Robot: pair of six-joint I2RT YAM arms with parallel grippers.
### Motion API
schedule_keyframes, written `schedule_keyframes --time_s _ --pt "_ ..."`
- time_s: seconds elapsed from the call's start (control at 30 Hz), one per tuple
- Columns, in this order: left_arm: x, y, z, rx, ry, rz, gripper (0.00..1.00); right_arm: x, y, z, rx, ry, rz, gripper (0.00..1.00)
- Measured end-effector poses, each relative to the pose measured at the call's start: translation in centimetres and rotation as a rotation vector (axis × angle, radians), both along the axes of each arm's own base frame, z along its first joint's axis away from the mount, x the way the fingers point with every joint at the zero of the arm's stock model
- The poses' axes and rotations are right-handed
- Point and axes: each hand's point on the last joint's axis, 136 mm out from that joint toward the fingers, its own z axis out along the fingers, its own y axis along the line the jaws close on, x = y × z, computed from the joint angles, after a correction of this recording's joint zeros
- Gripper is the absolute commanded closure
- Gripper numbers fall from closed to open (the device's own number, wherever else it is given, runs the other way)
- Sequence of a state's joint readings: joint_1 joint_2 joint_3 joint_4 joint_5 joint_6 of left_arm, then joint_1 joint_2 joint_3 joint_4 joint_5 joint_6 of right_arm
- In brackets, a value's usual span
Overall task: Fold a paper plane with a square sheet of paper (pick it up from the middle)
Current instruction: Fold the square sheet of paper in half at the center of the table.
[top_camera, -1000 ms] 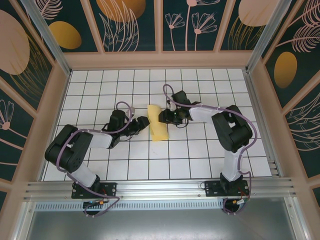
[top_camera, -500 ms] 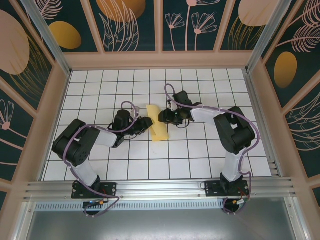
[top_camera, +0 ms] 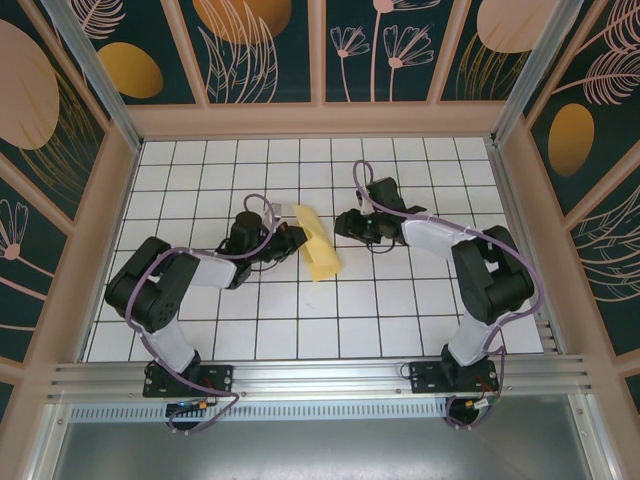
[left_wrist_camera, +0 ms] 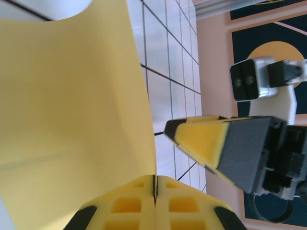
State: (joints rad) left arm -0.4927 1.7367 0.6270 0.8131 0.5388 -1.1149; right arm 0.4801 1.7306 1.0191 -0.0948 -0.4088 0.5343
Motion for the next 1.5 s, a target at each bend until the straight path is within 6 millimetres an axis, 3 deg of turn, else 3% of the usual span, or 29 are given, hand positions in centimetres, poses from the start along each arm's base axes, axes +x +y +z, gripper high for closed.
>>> schedule_keyframes --time_s 0.17,0.4,0.67,0.77,0.93,1.23,1.5 --pt "1.2 -1.4 0.9 -0.004 -0.030 -0.022 1.00 -0.5 -0.3 -1.0 -0.014 0.029 -0.007 0.66" --pt "1.5 -2.0 -2.1 0.059 0.046 -0.036 1.00 -1.7 0.4 -2.1 -0.007 0.077 0.041 0.66" --pt "1.0 -1.1 -4.3 0.107 0.096 -0.005 1.00 -1.2 -0.9 -2.1 -0.027 0.066 0.038 0.48" --pt "0.4 -0.3 -5.6 0.132 0.126 0.021 1.00 -1.1 -0.9 -1.8 -0.023 0.052 0.076 0.46" --pt "0.1 0.5 -6.6 0.154 0.152 0.058 1.00 -0.3 0.3 -1.5 -0.019 0.030 0.153 0.43" --pt "0.0 1.1 -7.5 0.183 0.186 0.085 0.99 -0.2 2.9 -3.7 -0.040 0.060 0.272 0.41" --pt "-0.2 1.2 -7.9 0.196 0.203 0.087 0.94 0.1 4.1 -4.7 -0.058 0.076 0.315 0.51"
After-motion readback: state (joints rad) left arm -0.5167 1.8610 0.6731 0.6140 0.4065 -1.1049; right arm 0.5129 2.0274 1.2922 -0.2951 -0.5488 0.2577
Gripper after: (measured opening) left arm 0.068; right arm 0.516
